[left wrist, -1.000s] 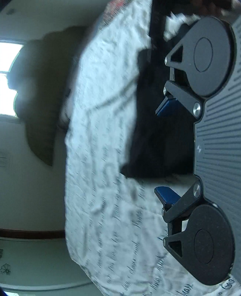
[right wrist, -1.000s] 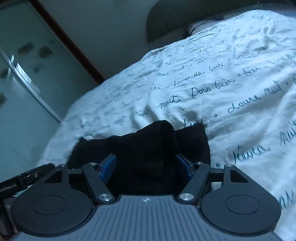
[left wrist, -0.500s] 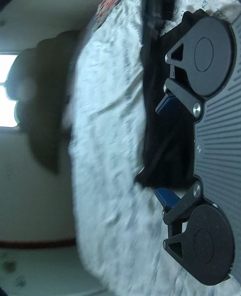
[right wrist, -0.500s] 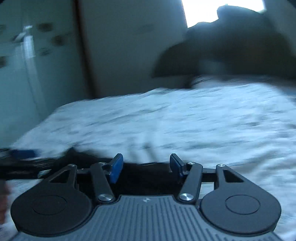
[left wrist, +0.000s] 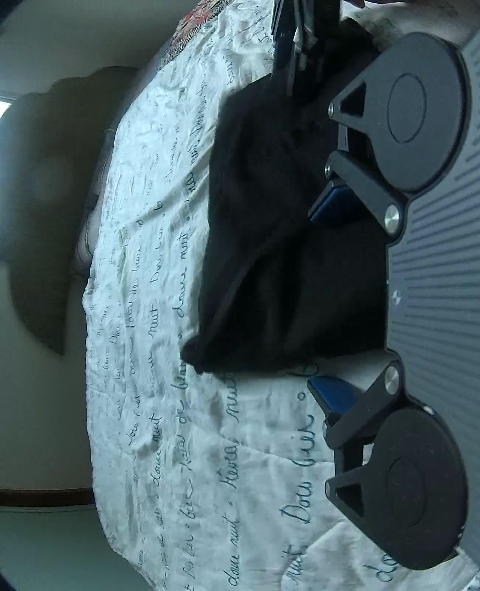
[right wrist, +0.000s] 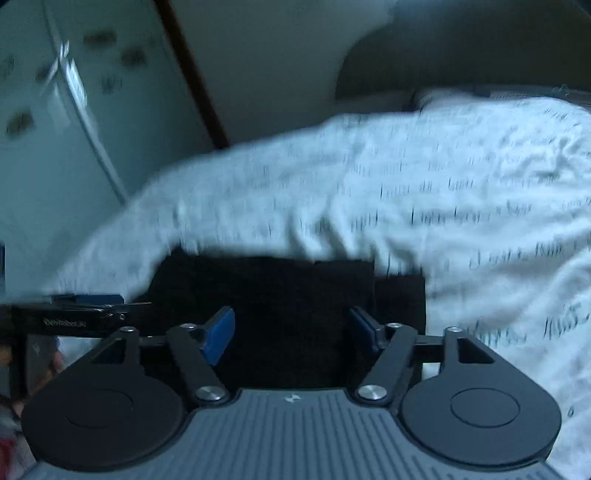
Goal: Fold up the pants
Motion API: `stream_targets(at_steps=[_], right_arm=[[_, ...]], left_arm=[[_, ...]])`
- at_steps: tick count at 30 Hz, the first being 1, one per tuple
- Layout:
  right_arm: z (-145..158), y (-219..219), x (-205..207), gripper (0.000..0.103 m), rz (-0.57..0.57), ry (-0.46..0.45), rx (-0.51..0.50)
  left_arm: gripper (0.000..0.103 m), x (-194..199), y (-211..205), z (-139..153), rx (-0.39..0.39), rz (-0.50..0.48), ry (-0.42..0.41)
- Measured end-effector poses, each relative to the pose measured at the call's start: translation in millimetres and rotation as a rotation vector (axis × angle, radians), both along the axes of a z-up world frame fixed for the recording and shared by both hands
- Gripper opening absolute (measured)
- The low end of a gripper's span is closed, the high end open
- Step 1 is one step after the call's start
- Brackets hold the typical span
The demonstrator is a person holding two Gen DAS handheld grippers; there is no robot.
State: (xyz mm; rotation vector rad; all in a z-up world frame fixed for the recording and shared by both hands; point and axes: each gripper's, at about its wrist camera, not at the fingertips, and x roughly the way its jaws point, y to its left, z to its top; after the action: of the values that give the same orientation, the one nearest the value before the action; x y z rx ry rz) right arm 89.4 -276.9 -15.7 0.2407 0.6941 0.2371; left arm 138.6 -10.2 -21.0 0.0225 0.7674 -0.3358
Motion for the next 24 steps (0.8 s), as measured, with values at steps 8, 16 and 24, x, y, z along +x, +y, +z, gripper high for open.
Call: stream_targets(at_steps=[8,16,24], right_arm=[[1,-54,-16,0.078,-0.108,0.034,0.076],[-27,-83,3,0.079,0.037,0.142,0.342],[-39,-64,32,0.078,-0.012,0.127,0.449]], left_arm=[[0.095,-10,50,4,-0.176,-0.050,0.048],[0.101,3,63,-13,-0.424,-0.169,0.152],[0.090,10,50,-17,-0.491,-0.118,0.161]])
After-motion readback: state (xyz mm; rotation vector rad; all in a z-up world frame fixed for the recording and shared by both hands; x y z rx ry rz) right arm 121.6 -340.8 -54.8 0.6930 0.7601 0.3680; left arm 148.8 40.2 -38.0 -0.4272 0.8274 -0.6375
